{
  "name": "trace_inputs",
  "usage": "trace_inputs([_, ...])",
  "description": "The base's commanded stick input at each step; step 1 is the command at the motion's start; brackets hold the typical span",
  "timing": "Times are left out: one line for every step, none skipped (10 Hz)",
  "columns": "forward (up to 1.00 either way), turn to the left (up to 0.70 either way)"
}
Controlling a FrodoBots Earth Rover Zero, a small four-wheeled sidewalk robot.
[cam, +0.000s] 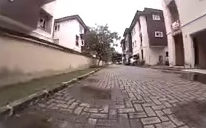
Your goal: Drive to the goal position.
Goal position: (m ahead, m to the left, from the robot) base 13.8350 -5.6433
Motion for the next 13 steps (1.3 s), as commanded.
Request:
trace_inputs([0.5,0.0])
trace_inputs([0.5,0.0])
trace_inputs([0.5,0.0])
trace_inputs([0.5,0.0])
trace_inputs([0.5,0.0])
trace_inputs([0.5,0.0])
trace_inputs([0.5,0.0])
trace_inputs([0.5,0.0])
trace_inputs([0.5,0.0])
trace_inputs([0.5,0.0])
trace_inputs([0.5,0.0])
trace_inputs([0.5,0.0])
trace_inputs([0.5,0.0])
